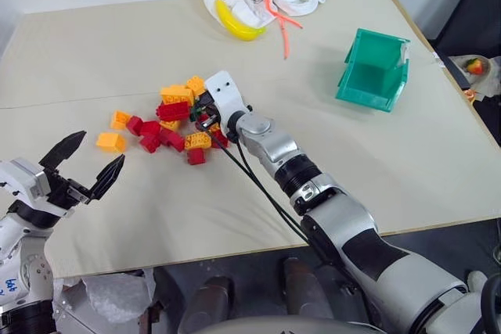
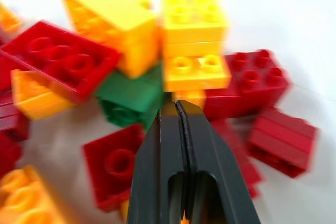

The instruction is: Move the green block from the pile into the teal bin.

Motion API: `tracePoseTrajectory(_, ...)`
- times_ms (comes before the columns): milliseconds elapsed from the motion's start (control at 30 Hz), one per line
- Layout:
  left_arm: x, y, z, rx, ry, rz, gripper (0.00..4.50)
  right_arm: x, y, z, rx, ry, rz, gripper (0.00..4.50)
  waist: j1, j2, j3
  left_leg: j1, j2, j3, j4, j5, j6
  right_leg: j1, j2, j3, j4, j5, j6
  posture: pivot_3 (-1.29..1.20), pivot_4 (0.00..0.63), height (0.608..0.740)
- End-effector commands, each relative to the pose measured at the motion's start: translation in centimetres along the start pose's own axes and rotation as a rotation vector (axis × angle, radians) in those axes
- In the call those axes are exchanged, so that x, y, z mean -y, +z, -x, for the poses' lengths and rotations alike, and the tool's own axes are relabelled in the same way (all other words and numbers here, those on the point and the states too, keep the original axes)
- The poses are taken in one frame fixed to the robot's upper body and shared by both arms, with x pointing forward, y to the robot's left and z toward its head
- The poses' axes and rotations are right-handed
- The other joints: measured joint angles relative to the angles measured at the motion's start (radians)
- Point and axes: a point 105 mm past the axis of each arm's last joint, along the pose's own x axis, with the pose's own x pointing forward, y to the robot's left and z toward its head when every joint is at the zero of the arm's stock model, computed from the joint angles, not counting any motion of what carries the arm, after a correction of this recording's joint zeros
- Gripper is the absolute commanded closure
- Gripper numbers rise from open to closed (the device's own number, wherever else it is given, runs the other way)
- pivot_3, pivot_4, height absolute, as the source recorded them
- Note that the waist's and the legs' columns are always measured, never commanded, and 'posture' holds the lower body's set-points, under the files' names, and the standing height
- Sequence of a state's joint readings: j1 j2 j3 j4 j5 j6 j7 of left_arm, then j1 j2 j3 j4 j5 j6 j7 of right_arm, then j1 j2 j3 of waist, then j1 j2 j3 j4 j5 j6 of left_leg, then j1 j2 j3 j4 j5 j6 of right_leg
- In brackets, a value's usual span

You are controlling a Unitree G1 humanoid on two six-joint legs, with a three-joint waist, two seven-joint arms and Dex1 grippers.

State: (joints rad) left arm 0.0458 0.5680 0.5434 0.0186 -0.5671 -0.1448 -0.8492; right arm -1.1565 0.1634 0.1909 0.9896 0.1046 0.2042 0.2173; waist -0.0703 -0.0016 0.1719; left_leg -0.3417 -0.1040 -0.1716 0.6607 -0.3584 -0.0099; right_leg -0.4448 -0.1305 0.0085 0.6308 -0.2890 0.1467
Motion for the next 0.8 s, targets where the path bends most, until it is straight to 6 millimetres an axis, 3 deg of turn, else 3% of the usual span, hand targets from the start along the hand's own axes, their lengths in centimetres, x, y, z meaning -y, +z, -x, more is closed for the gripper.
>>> tracePoseTrajectory(33, -0.1, 0.5, -0.2, 0.019, 0.006, -0.023, 0.0, -4.2, 4.1, -0.8, 0.125, 0.108, 0.025, 4.49, -0.011, 0.0, 0.0, 0.0, 0.0, 0.0, 0.0, 0.0, 0.0, 0.0, 0.0, 0.0, 0.0, 0.0, 0.0, 0.0, 0.15, 0.74)
tracePoseTrajectory(533, -0.5, 0.5, -0.8, 0.03, 0.03, -0.021, 0.0, -11.4, 4.5, -1.2, 0.19, 0.305, 0.026, 4.49, -0.023, 0.0, 0.0, 0.0, 0.001, 0.0, -0.001, 0.0, 0.0, 0.0, 0.001, 0.0, -0.001, 0.0, 0.0, 0.0, 0.15, 0.74)
tracePoseTrajectory(633, -0.7, 0.4, -0.8, 0.023, 0.073, -0.008, 0.0, -13.0, 5.5, -0.3, 0.255, 0.455, 0.013, 4.49, -0.024, 0.0, 0.0, 0.0, 0.001, 0.0, -0.001, 0.0, 0.0, 0.0, 0.001, 0.0, -0.001, 0.0, 0.0, 0.0, 0.15, 0.74)
tracePoseTrajectory(700, -0.9, 0.4, -0.8, 0.015, 0.099, 0.002, 0.0, -13.1, 6.0, 0.2, 0.288, 0.516, 0.009, 4.49, -0.024, 0.0, 0.0, 0.0, 0.001, 0.0, -0.001, 0.0, 0.0, 0.0, 0.001, 0.0, -0.001, 0.0, 0.0, 0.0, 0.15, 0.74)
tracePoseTrajectory(800, -1.4, 0.6, -1.2, 0.008, 0.16, 0.033, 0.0, -11.5, 6.7, 2.5, 0.361, 0.702, 0.018, 3.97, -0.025, 0.0, 0.0, -0.001, 0.002, 0.0, -0.001, 0.0, 0.0, 0.0, 0.001, 0.0, -0.001, 0.0, 0.0, 0.0, 0.15, 0.74)
